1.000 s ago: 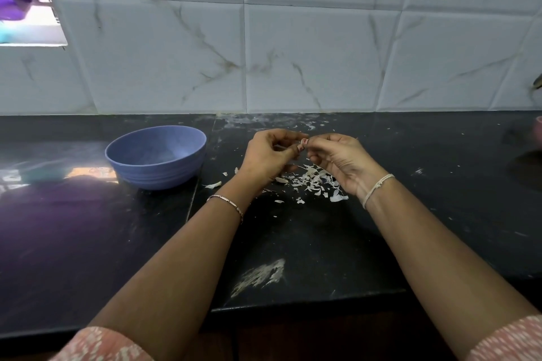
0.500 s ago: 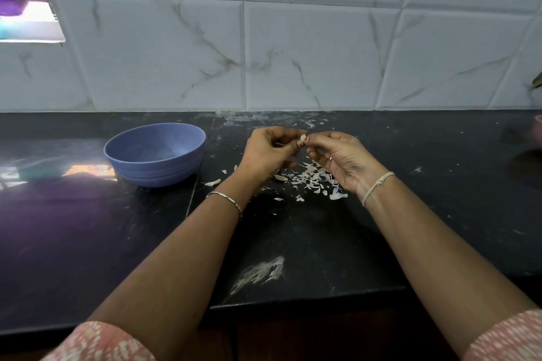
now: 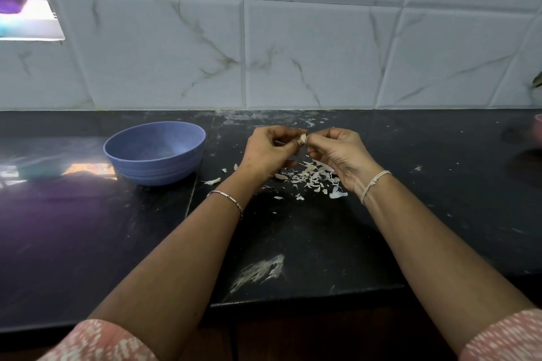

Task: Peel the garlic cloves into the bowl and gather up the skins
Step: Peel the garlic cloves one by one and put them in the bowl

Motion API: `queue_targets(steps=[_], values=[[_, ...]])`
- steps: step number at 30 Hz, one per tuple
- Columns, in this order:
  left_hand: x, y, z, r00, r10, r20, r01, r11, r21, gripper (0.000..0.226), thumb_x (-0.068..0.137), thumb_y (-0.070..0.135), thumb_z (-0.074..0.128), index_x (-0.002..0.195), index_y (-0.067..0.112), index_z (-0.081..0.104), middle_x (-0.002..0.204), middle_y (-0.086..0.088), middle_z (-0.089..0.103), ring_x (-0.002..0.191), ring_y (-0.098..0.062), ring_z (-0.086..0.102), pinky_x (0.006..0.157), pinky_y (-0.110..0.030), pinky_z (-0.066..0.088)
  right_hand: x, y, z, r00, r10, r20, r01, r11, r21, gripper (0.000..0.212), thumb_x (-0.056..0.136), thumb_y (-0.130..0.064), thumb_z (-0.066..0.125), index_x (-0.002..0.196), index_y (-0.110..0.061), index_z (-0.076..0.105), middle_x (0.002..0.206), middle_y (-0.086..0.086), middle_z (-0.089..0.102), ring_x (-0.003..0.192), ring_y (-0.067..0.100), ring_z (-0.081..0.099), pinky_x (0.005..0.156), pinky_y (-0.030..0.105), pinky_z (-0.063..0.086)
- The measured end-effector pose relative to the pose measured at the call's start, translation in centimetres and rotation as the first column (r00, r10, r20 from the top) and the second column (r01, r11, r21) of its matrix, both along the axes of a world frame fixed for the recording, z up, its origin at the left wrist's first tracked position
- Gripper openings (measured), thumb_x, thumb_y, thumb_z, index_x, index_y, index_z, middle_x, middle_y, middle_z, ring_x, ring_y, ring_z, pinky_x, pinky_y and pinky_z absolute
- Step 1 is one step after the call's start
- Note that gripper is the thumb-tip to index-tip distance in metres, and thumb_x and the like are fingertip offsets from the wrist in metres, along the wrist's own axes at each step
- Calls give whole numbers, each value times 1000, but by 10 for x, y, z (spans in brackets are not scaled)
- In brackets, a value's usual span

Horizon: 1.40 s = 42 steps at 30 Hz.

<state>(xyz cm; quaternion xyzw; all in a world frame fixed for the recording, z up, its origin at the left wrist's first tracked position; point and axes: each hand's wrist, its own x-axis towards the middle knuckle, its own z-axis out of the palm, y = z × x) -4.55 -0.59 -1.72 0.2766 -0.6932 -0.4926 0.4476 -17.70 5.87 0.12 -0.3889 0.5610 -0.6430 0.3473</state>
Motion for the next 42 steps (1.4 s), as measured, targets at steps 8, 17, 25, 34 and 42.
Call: queue_targets(steps=[8, 17, 25, 34, 42], values=[[-1, 1, 1, 1000, 3, 3, -3, 1000, 18, 19, 89, 7, 69, 107, 10, 73, 82, 0, 69, 76, -13, 67, 64, -26, 58, -1, -2, -1, 999, -39, -29, 39, 999, -15, 11, 77, 0, 76, 72, -4, 68, 61, 4, 66, 55, 9, 61, 57, 18, 53], [0, 2, 2, 999, 28, -23, -27, 998, 61, 15, 89, 8, 69, 102, 12, 75, 91, -9, 72, 78, -17, 69, 65, -29, 58, 2, -1, -1, 995, -49, -81, 46, 998, -40, 10, 76, -5, 80, 72, -5, 70, 66, 8, 69, 60, 12, 65, 58, 20, 54], [-1, 3, 3, 999, 38, -20, -35, 993, 109, 16, 87, 7, 66, 97, 12, 77, 93, -11, 74, 81, -17, 70, 63, -25, 55, 4, 1, -4, 973, -83, -217, 69, 995, -71, 7, 76, -3, 79, 72, -4, 72, 65, 9, 69, 58, 13, 66, 60, 23, 57], [3, 5, 4, 996, -7, -83, 21, 986, 166, 14, 88, 5, 69, 102, 3, 72, 94, -16, 71, 77, -16, 68, 61, -23, 56, 1, 2, -4, 962, -52, -267, 34, 997, -71, 5, 78, -7, 78, 76, -6, 74, 72, 13, 72, 66, 20, 67, 72, 33, 59], [7, 4, 4, 989, -46, -144, 87, 951, 296, 8, 87, 2, 69, 94, 3, 70, 77, -4, 70, 64, -6, 67, 60, -20, 57, -1, 0, -6, 828, -129, -545, 87, 991, -102, 10, 75, -11, 77, 70, -19, 75, 67, 2, 73, 67, 19, 71, 72, 39, 61]])
